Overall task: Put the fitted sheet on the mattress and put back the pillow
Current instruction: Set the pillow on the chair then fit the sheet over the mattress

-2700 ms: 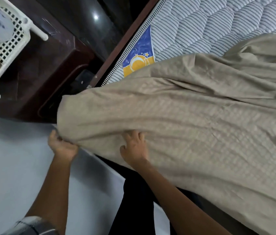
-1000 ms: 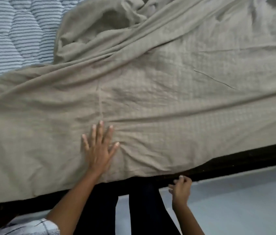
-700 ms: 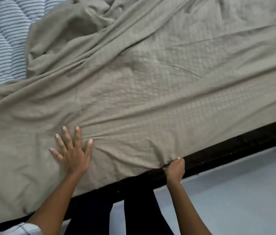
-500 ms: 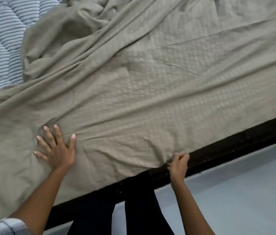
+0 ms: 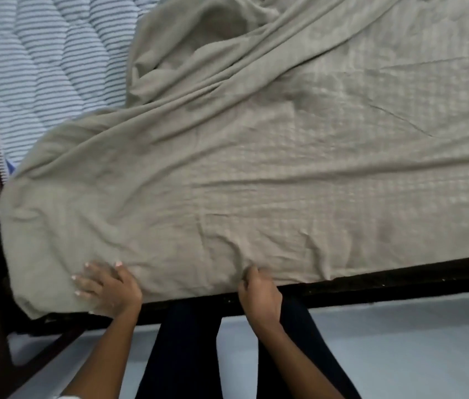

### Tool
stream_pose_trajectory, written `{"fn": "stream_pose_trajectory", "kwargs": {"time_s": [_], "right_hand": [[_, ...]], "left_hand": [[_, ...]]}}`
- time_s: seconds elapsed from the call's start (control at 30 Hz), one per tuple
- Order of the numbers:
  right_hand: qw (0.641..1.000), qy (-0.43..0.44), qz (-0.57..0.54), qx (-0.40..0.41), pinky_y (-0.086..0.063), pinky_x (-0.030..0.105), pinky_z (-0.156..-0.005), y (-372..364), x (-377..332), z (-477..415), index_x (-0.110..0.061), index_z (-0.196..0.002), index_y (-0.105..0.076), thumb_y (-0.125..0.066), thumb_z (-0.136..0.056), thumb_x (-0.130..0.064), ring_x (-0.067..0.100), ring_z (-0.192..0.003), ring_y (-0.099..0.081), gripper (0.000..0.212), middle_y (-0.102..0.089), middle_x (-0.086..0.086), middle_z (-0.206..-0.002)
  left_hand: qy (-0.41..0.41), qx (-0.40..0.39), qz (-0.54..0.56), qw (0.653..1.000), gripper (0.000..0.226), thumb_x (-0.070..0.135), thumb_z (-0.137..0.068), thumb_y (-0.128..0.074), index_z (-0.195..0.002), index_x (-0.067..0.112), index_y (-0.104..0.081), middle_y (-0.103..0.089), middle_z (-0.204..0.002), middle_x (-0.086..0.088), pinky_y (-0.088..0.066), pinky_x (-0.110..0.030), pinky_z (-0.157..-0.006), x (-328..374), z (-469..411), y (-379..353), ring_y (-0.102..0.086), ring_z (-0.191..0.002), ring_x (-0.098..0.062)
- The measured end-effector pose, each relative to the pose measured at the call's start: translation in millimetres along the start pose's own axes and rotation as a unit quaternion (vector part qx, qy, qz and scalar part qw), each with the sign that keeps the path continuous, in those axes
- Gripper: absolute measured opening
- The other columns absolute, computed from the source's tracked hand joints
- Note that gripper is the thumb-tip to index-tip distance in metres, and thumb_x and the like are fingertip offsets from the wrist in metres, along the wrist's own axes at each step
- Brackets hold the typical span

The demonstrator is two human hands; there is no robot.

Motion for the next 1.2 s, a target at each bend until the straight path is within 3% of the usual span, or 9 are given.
{"fn": "stream_pose_trajectory", "kwargs": {"time_s": [0.07,0.13,0.2,0.3,0.5,0.63,0.73,0.97,1.2], "right_hand": [[0.992,0.099,0.065,0.053,-0.031,0.027,-0.047,0,-31,7,-0.012,-0.076,-0.056,-0.076,-0.056,0.000,0.023,-0.065,-0.052,0.030,-0.052,0.005,-0.077],[0.968,0.198,0.113,0.104,-0.048,0.037,-0.069,-9,-55,14,-0.011,-0.102,-0.063,-0.074,-0.052,0.000,0.031,-0.093,-0.052,0.052,-0.056,0.014,-0.106],[0.950,0.263,0.150,0.081,-0.035,0.050,-0.101,-22,-78,14,-0.017,-0.134,-0.050,-0.075,-0.056,-0.009,0.038,-0.129,-0.034,0.083,-0.044,0.018,-0.140],[0.924,0.313,0.219,0.023,-0.017,0.062,-0.111,-53,-111,9,-0.027,-0.144,-0.034,-0.080,-0.053,-0.029,0.042,-0.140,-0.015,0.102,-0.023,0.014,-0.154],[0.876,0.422,0.234,0.030,-0.014,0.062,-0.112,-71,-179,13,-0.033,-0.133,-0.050,-0.072,-0.065,-0.046,0.034,-0.141,-0.021,0.072,-0.026,0.005,-0.155],[0.902,0.383,0.137,0.143,-0.028,0.052,-0.104,-24,-204,-14,-0.019,-0.113,-0.064,-0.055,-0.072,-0.028,0.035,-0.126,-0.040,0.042,-0.048,0.015,-0.137],[0.928,0.308,0.048,0.202,-0.044,0.044,-0.087,23,-208,-49,-0.011,-0.102,-0.066,-0.045,-0.071,-0.020,0.036,-0.109,-0.052,0.038,-0.058,0.018,-0.124],[0.951,0.202,-0.101,0.210,-0.045,0.038,-0.088,90,-221,-130,-0.003,-0.109,-0.063,-0.055,-0.074,-0.006,0.036,-0.103,-0.053,0.036,-0.056,0.016,-0.119],[0.923,0.094,-0.353,0.124,-0.044,0.040,-0.097,94,-221,-163,-0.011,-0.127,-0.056,-0.050,-0.084,-0.002,0.023,-0.105,-0.053,0.044,-0.058,0.004,-0.121]], "left_hand": [[0.032,-0.013,0.007,0.999,0.068,0.047,-0.098,-0.030,-0.151,0.015,-0.001,0.006,-0.158,-0.014,-0.012,-0.065,-0.109,-14,-12,0,0.001,-0.143,-0.042],[0.022,-0.012,0.010,1.000,0.076,0.056,-0.095,-0.032,-0.151,0.018,0.004,0.013,-0.157,-0.013,-0.008,-0.063,-0.111,-22,-30,1,0.008,-0.142,-0.042],[0.013,-0.018,0.011,1.000,0.092,0.074,-0.084,-0.030,-0.150,0.022,0.008,0.020,-0.156,-0.013,0.000,-0.061,-0.113,-28,-50,6,0.016,-0.141,-0.041],[-0.033,-0.033,-0.008,0.999,0.116,0.091,-0.057,-0.011,-0.149,0.026,0.012,0.025,-0.154,-0.013,0.006,-0.059,-0.112,-35,-72,15,0.022,-0.140,-0.039],[-0.057,-0.003,-0.049,0.997,0.074,0.055,-0.096,-0.026,-0.149,0.006,-0.013,-0.007,-0.155,-0.024,-0.002,-0.052,-0.114,-62,-141,58,-0.009,-0.142,-0.039],[-0.068,0.131,-0.036,0.988,0.044,0.032,-0.095,-0.036,-0.121,0.003,-0.058,-0.051,-0.127,-0.027,-0.032,-0.061,-0.098,-45,-181,136,-0.046,-0.116,-0.046],[-0.167,0.211,0.038,0.962,0.043,0.027,-0.085,-0.041,-0.111,0.001,-0.062,-0.057,-0.119,-0.025,-0.037,-0.050,-0.091,41,-153,155,-0.050,-0.108,-0.045],[-0.435,0.131,0.183,0.872,0.031,0.007,-0.085,-0.047,-0.110,0.003,-0.064,-0.062,-0.117,-0.014,-0.038,-0.031,-0.099,276,-113,128,-0.055,-0.113,-0.027],[-0.391,-0.262,0.094,0.877,0.013,0.020,-0.084,-0.066,-0.096,0.013,-0.066,-0.065,-0.082,-0.003,-0.044,-0.026,-0.072,375,-81,37,-0.057,-0.076,-0.013]]}}
Point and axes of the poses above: each hand's wrist, its own z-axis away from the middle knuckle, its own y-axis out of the back of the hand, x = y × z, the point moved 9 cm from there along -z, towards the middle knuckle
